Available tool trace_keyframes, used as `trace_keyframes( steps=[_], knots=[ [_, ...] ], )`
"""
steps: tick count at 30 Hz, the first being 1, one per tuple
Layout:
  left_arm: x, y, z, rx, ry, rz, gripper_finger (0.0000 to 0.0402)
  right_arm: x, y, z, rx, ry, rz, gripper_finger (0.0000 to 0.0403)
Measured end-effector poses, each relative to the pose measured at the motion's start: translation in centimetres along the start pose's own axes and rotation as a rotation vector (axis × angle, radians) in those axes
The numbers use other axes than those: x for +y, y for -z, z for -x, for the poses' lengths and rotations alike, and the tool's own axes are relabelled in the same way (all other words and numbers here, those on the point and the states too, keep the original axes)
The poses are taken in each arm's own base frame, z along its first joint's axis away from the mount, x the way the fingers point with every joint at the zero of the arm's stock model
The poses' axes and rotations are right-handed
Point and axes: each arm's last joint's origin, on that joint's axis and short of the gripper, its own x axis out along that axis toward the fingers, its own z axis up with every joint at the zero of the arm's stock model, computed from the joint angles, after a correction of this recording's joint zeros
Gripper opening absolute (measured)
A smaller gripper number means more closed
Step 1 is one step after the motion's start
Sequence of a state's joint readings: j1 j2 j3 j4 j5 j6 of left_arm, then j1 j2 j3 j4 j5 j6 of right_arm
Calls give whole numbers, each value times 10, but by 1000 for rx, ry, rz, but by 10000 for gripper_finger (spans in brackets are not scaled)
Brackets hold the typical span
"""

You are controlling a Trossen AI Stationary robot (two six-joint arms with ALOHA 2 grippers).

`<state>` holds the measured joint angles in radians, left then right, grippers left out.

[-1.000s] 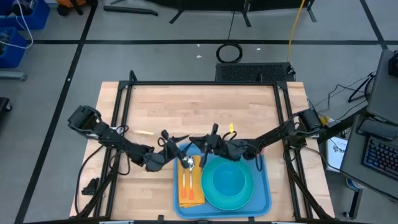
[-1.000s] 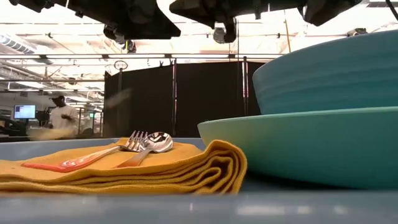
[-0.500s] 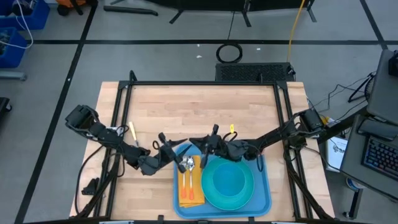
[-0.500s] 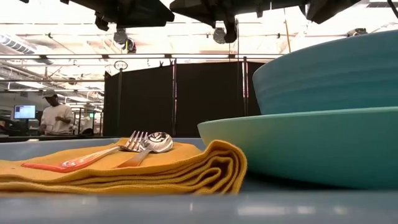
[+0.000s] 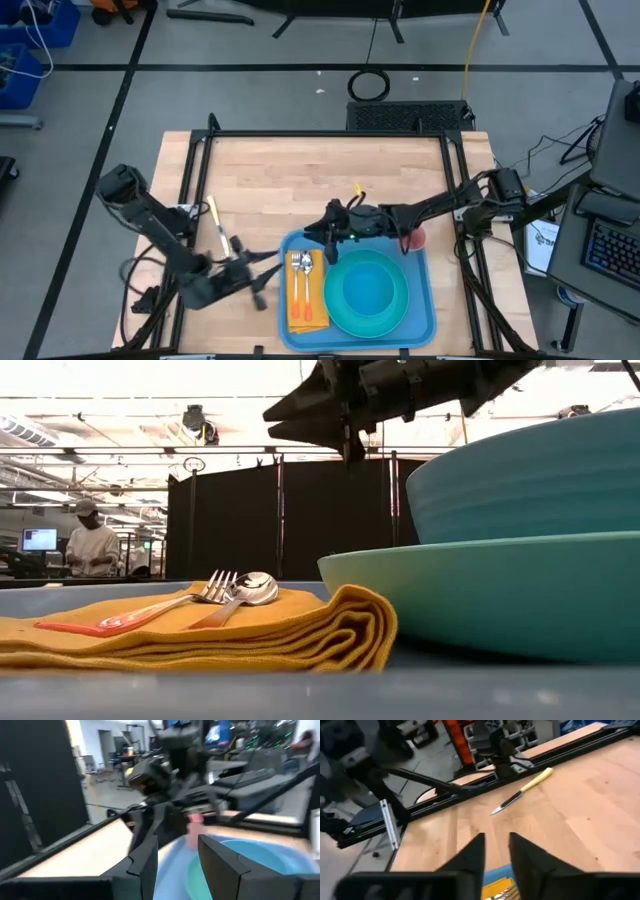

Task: Set up tray
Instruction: Put the yellow table knife on the orange table napkin to the right of the orange spoon

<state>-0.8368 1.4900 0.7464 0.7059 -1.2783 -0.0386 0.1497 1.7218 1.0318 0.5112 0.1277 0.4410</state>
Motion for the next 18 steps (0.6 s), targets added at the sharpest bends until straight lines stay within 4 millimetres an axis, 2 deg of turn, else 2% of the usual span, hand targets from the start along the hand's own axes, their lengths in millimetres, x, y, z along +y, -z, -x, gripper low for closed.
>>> trace_keyframes(
  steps=[4, 9, 13, 16, 18],
  knots=[
    [1, -18, 31, -16, 69, 58, 145, 4, -14, -4, 9, 10, 0, 159],
    [0, -24, 56, -17, 101, 93, 145, 16, -43, -10, 59, 38, 24, 242],
    [-1, -23, 68, -14, 92, 98, 145, 14, -63, -23, 157, 90, 36, 273],
    [0, -23, 73, -12, 67, 99, 145, 6, -73, -37, 186, 65, 26, 282],
    [1, -22, 75, -11, 11, 108, 145, -1, -75, -39, 197, 66, 18, 282]
  ],
)
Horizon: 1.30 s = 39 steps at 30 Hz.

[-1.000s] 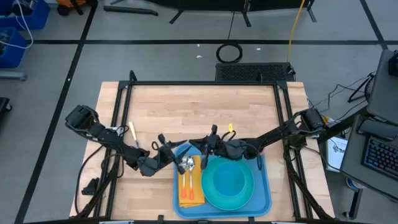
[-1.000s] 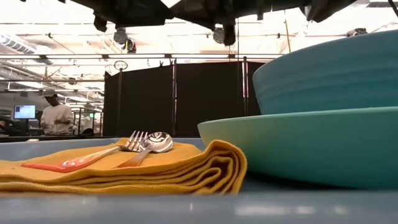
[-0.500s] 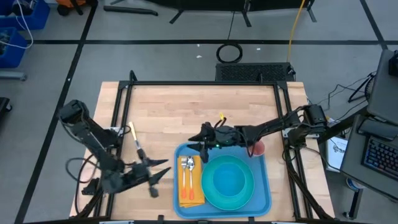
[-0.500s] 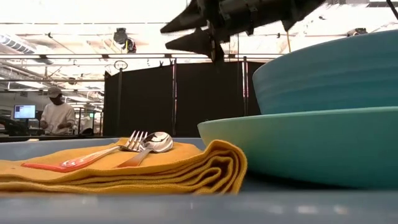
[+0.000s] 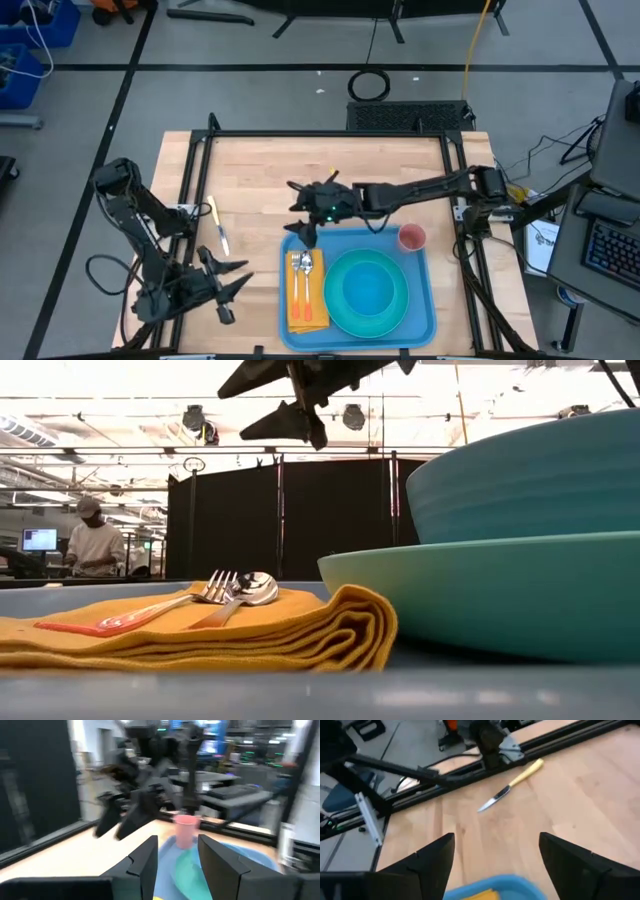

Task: Set up tray
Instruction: Put the yellow table knife on the orange table napkin to the right of the orange spoon

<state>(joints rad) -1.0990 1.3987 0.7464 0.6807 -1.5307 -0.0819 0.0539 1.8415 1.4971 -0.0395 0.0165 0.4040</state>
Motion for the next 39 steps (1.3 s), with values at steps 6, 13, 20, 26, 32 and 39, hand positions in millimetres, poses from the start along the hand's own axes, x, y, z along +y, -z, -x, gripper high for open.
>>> trace_keyframes(
  steps=[6, 13, 20, 26, 32, 39],
  knots=[
    [5, -1, -9, -8, -73, 34, 145, -4, -3, 22, 15, 26, 23, 269],
    [14, -3, -43, -35, -202, 137, 145, 18, 2, 64, -32, -49, 89, 267],
    [33, 8, -72, -60, -249, 282, 107, 16, 27, 109, -145, -79, 89, 264],
    [55, 27, -127, 145, -71, 433, 45, 0, 59, 139, -244, -133, 64, 263],
    [101, 38, -152, 311, -276, 507, 49, -8, 73, 154, -270, -138, 79, 263],
    [153, 56, -162, 587, -540, 639, 150, -9, 75, 155, -267, -129, 145, 263]
  ],
)
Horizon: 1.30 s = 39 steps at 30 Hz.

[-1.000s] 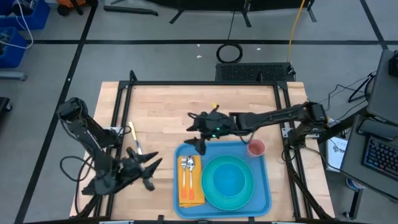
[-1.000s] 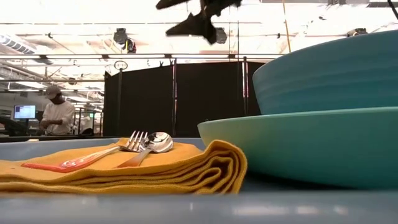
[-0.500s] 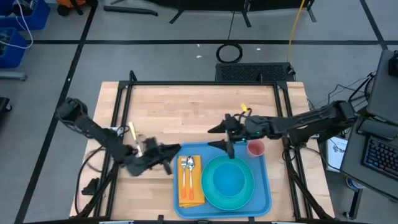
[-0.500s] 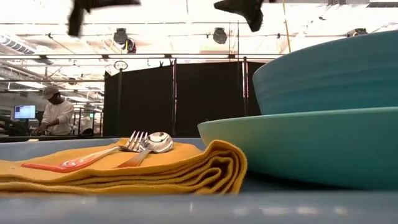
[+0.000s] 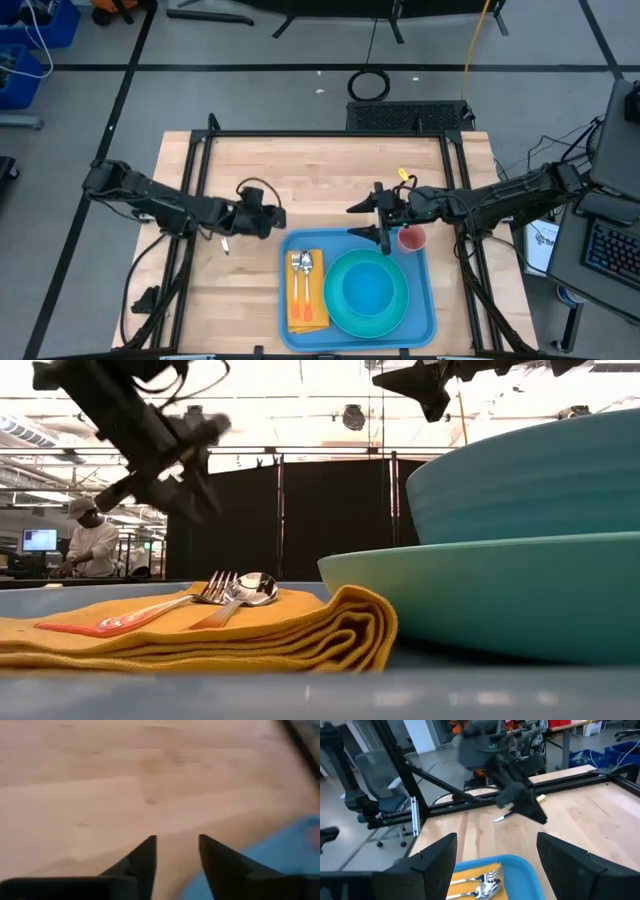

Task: Set up tray
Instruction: Put the yellow table knife on the orange table napkin to the right of the orange spoon

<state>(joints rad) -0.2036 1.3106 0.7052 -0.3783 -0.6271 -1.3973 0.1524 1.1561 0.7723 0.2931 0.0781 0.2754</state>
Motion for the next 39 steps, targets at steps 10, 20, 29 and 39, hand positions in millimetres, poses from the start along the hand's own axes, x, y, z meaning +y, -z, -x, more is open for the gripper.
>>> trace_keyframes(
  steps=[10, 20, 29, 39],
  knots=[
    [40, -31, -12, 147, -321, 46, 253, -3, 10, 0, 101, 29, 37, 263],
    [74, -61, 9, 195, -526, 231, 223, -3, 10, 0, 100, 26, 50, 263],
    [89, -66, 19, 257, -638, 337, 196, 0, 12, 1, 119, 15, 65, 263],
    [103, -57, 13, 327, -712, 363, 190, 0, 13, 1, 124, 15, 65, 263]
  ],
)
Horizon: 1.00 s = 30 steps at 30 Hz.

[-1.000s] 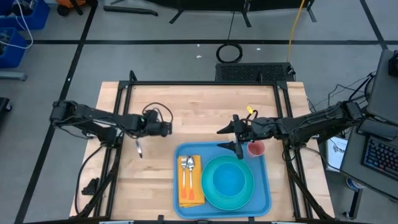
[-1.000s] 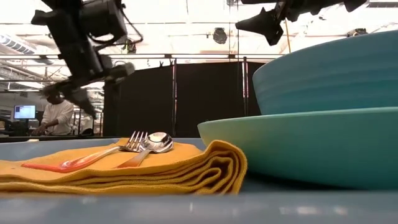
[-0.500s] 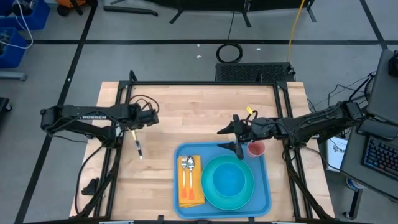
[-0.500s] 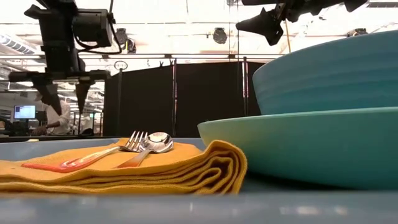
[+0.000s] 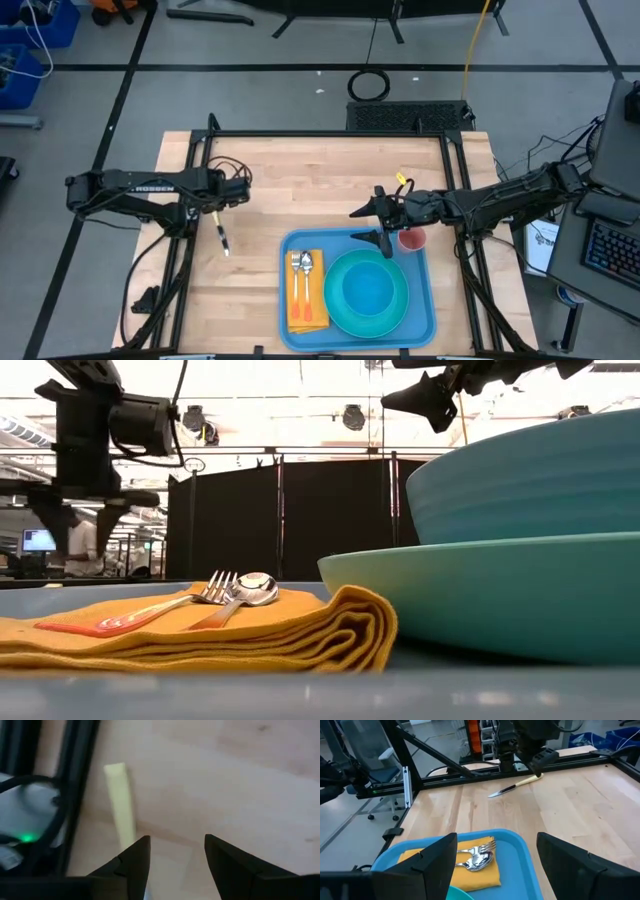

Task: Set up tray
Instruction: Put the yellow table knife on the orange table napkin to the right of the orange spoon

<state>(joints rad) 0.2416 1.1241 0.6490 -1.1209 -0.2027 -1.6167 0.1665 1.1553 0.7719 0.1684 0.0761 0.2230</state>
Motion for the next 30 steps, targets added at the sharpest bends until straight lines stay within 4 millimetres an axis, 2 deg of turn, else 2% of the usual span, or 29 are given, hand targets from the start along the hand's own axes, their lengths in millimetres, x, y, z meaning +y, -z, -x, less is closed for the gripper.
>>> trace_keyframes(
  steps=[4, 9, 14, 17, 23, 27, 30],
  knots=[
    [-1, -1, -1, 64, -4, 70, 184, 0, 0, 0, -4, -1, 0, 263],
    [-1, 2, -1, 102, -4, 126, 158, 0, -1, 0, -6, -1, 0, 263],
    [-1, 3, 0, 53, 3, 158, 130, 1, 0, 0, -5, -4, -1, 263],
    [-5, 4, -7, 87, -45, 166, 118, 3, 0, 0, -3, -12, 2, 263],
    [-19, 4, -25, 138, -115, 18, 104, 3, 0, 0, -5, -12, 3, 263],
    [-18, -1, -35, 174, -215, -120, 102, 3, -1, 0, -14, -14, 2, 263],
    [-16, -7, -38, 195, -259, -121, 102, 3, -1, 0, -18, -15, 2, 263]
  ],
)
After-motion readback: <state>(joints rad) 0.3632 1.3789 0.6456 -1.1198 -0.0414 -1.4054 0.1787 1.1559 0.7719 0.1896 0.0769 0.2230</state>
